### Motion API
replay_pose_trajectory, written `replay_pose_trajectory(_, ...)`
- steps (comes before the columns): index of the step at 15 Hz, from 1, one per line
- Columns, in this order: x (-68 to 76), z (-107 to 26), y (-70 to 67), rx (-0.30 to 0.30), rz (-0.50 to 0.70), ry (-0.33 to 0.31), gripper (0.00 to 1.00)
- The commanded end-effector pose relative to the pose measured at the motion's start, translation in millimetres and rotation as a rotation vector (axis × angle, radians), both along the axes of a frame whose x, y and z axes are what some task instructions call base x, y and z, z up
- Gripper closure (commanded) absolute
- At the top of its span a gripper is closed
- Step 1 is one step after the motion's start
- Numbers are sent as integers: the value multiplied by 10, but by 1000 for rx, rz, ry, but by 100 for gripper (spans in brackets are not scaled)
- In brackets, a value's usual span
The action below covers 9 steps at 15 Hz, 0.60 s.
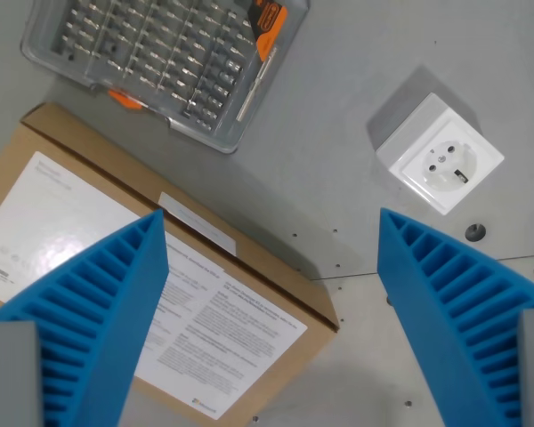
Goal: Move above the white socket
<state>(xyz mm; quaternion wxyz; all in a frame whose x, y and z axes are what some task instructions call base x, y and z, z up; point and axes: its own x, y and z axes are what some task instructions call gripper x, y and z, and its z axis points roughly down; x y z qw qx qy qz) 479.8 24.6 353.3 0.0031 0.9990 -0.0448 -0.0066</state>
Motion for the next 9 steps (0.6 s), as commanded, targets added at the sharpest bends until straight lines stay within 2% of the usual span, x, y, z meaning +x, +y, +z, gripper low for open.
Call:
replay_pose_trajectory(1,-32,-56,-78,9,97,-36,0)
replay_pose_trajectory(9,-93,-301,-256,4,255,-93,0)
